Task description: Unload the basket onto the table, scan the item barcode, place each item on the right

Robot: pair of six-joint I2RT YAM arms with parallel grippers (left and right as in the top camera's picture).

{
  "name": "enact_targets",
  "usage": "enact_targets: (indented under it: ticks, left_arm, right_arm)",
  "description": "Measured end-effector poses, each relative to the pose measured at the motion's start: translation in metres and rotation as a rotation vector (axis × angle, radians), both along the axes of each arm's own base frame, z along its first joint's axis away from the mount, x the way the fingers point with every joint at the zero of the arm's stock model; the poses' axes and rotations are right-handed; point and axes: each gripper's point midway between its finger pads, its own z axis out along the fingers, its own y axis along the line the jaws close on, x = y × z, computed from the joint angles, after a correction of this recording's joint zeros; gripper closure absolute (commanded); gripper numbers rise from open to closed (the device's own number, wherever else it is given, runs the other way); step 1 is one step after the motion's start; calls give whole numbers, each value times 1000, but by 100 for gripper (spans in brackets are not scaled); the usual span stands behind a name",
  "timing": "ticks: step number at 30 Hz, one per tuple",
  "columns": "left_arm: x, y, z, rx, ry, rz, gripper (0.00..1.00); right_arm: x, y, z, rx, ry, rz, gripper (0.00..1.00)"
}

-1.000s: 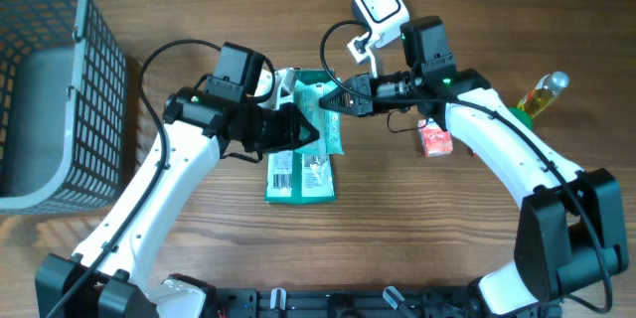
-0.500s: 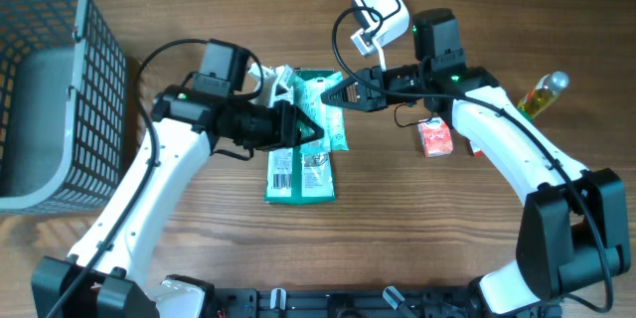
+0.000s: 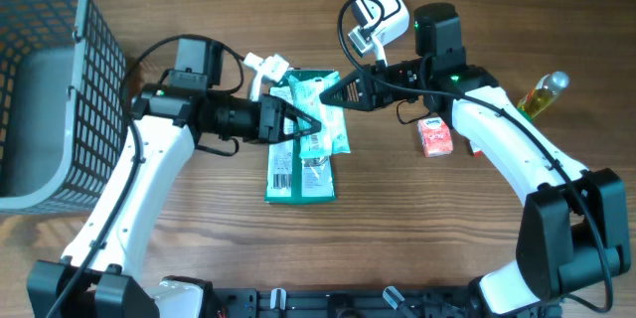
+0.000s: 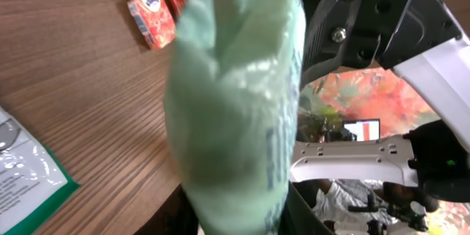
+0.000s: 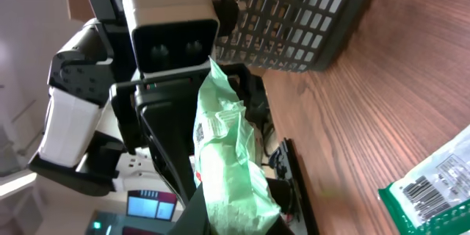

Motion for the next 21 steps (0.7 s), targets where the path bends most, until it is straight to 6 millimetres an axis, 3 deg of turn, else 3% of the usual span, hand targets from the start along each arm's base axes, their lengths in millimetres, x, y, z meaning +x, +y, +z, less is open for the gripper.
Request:
enact_targets:
  ticks: [2,7,10,12,15,17,19,21]
  left_arm:
    - [-1,-2,0,0,-7,-10,96]
    - [-2,-2,0,0,-14,-14,96]
    - [-2,-2,0,0,-16,-16,73]
    - [-5,-4,0,-1,-4,-22,69]
    - [-14,-5,-2,7,37,-37,76]
    - [-19,-4,-4,12,53,-46,96]
    - [-21,-4,-4,13,42,-59,96]
    - [-22,-4,-4,14,32,-65,96]
  right_arm:
    - [-1,0,1,4,4,5,95]
    - [-1,0,1,6,5,8,95]
    - [-1,0,1,6,5,8,94]
    - [-1,0,2,8,-1,8,94]
    - [-1,0,2,8,-4,8,94]
    - [-1,0,2,9,-5,8,94]
    - [-1,0,2,9,-5,8,89]
    - [-1,0,2,8,-2,8,76]
